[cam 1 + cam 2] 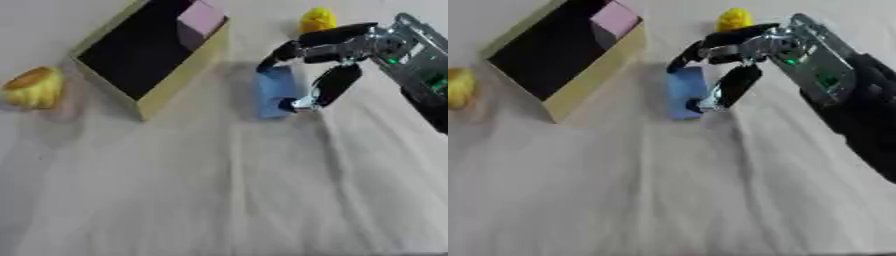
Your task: Pick up objects on the table and place them in the box.
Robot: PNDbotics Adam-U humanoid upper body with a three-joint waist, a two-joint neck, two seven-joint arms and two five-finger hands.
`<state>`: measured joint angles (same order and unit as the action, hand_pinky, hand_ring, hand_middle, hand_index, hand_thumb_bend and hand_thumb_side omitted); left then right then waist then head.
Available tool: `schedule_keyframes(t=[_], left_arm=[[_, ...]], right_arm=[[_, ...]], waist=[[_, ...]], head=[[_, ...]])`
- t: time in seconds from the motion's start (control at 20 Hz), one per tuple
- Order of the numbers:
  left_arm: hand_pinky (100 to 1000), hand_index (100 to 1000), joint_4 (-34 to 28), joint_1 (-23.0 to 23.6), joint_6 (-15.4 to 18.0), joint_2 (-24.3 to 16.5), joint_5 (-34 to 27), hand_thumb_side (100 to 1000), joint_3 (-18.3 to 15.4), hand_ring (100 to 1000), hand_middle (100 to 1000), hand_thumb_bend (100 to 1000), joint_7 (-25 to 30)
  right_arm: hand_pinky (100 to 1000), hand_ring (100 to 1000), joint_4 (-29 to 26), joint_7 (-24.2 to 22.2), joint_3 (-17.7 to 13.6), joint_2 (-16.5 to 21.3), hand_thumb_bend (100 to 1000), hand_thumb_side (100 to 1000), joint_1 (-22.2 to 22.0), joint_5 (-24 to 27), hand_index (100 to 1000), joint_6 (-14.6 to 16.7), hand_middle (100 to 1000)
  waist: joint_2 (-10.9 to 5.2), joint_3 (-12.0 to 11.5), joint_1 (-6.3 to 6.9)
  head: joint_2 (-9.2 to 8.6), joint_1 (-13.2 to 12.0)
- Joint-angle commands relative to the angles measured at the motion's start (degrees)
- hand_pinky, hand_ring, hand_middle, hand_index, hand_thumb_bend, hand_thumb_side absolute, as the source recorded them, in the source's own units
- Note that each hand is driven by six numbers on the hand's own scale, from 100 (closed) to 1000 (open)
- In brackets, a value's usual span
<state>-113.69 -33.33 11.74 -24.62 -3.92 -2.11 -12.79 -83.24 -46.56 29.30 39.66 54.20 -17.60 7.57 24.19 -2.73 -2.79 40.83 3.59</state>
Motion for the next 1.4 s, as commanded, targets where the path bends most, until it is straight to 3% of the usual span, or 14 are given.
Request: schedule_keyframes(t=[0.05,0.45,0.85,1.4], left_arm=[[643,794,-0.9,-1.0,0.0,-0.5,-0.2,599,0.0,665,646,124,0.5],[643,794,-0.9,-0.9,-0.1,-0.5,-0.1,600,0.1,666,646,120,0.8],[643,794,-0.9,-0.8,-0.2,-0.5,-0.2,605,0.2,666,647,116,1.1],[643,793,-0.9,-0.8,-0.3,-0.3,-0.5,611,0.4,666,648,114,1.4]], right_arm=[[976,1000,-0.9,-0.4,-0.4,2.3,214,523,0.0,0.7,946,-0.7,819],[976,1000,-4.8,1.0,-1.5,3.9,213,499,-0.3,2.7,949,-1.5,832],[967,1000,-6.0,6.3,-1.7,4.6,248,495,-0.5,-0.6,958,-2.0,850],[963,1000,-5.1,8.0,-0.7,4.1,240,617,-0.6,-6.0,969,-3.8,856]], waist=[[-0.95,0.0,0.17],[-1.08,0.3,0.25],[-1.07,0.3,0.27],[-0.94,0.0,0.03]], head=[[-0.14,0.0],[0.05,-0.3],[-0.18,-0.1],[0.05,-0.2]])
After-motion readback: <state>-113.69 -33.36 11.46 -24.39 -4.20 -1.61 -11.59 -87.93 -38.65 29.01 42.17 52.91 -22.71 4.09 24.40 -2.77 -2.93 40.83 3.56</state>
